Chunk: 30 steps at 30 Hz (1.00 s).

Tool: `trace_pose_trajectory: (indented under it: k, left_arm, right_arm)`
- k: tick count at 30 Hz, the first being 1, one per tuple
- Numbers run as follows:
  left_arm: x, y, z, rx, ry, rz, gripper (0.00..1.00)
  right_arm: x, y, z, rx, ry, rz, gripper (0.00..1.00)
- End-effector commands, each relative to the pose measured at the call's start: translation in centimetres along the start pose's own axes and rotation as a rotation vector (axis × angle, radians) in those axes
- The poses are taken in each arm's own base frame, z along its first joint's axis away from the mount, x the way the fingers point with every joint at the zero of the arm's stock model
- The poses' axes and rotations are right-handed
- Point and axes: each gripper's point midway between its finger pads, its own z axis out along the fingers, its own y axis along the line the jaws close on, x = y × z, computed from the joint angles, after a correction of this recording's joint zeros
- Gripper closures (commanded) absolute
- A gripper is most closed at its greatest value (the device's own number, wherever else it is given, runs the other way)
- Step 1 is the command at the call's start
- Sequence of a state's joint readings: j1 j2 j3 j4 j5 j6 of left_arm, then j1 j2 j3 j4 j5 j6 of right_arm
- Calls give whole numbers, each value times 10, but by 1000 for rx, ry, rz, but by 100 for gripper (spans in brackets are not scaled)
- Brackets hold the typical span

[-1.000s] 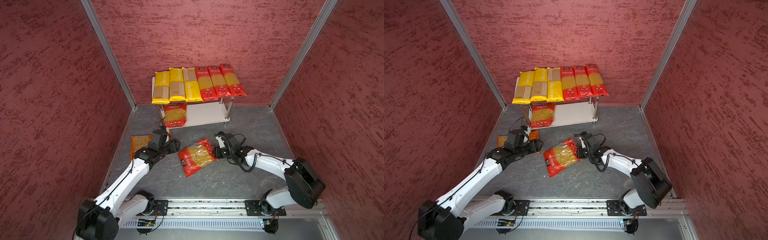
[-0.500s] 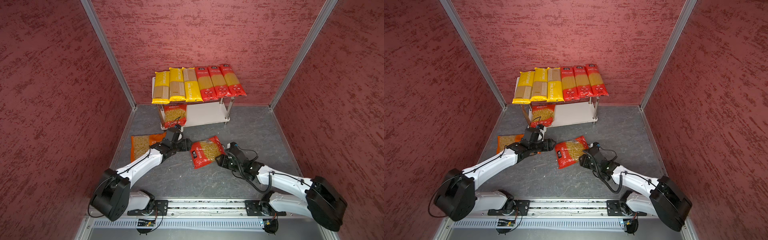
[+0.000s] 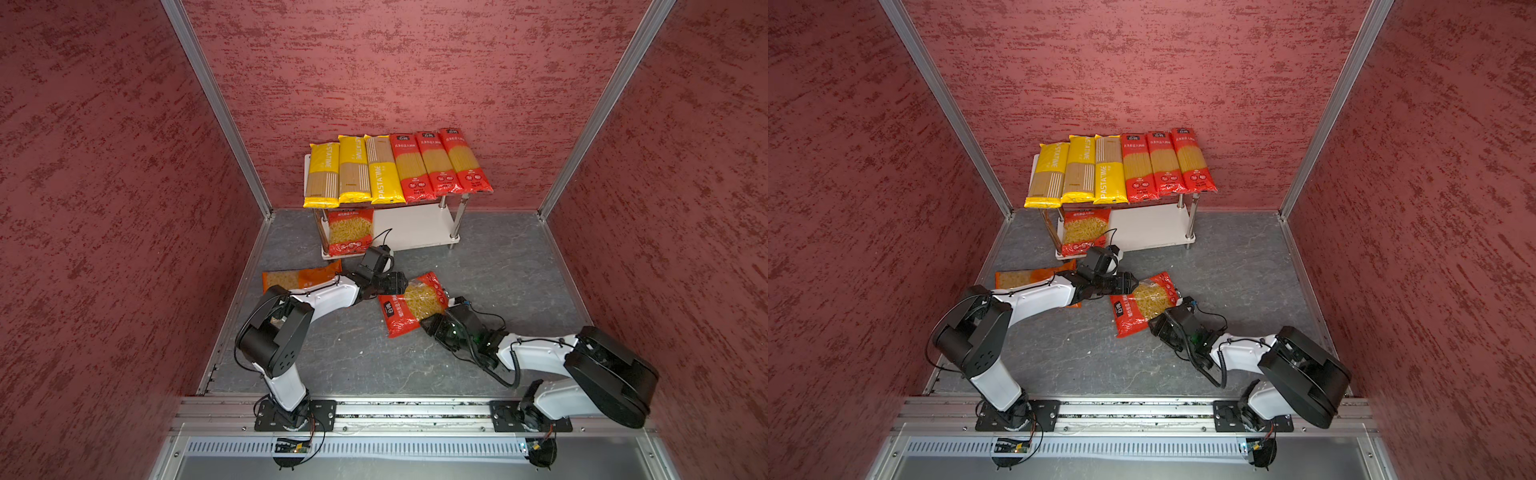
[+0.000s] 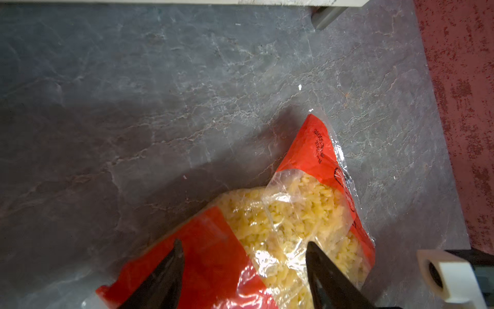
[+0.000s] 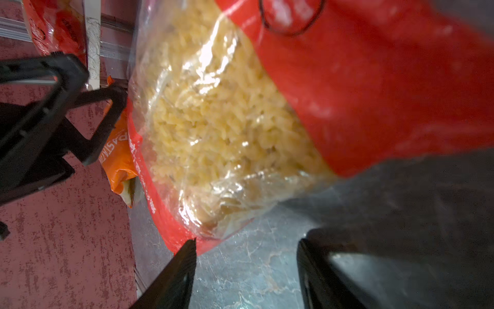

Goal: Place and organize the pasta boxes and bags onto the shelf
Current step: 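Grasp the red fusilli bag with the left gripper while the right grasps its end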

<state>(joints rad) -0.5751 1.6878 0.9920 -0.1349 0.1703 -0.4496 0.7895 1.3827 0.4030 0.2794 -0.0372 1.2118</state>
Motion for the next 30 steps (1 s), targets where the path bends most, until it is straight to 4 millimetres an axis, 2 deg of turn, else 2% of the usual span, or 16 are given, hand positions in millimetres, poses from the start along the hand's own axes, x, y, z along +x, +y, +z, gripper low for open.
trace_pose_trajectory:
  k: [1,5,8,12,14,15,17,19,22,26,30]
  left_arm:
    - [1,-2,-32,-34,-51,-37,28]
    - [32,-27,-56,-12,-19,-25,29]
    - [72,-53,-61,18,50,-36,29]
    - [128,-89,-60,85,135,-105,29]
    - [149,-104,-56,123,172,-139,29]
    - [158,-109,-53,135,191,-151,29]
    - [170,-108,-43,126,219,-171,29]
    - [176,-98,-34,92,232,-199,29]
    - [164,-78,-27,61,198,-253,29]
    - [144,-53,-19,21,156,-295,30]
    - [127,-40,-14,17,137,-307,30]
  right_arm:
    - [-31,10,-21,65,-63,-166,37]
    - [-77,27,-42,91,-137,-348,37]
    - [-104,47,-32,91,-140,-455,37]
    - [-129,84,10,33,-126,-518,39]
    - [-136,99,34,-13,-113,-521,40]
    - [-138,104,49,-24,-91,-517,40]
    - [-140,113,74,-44,-46,-509,42]
    - [-141,114,95,-38,-6,-497,42]
    - [-140,106,107,-5,24,-489,43]
    - [-128,85,102,40,64,-495,43]
    - [-107,62,82,58,108,-492,43]
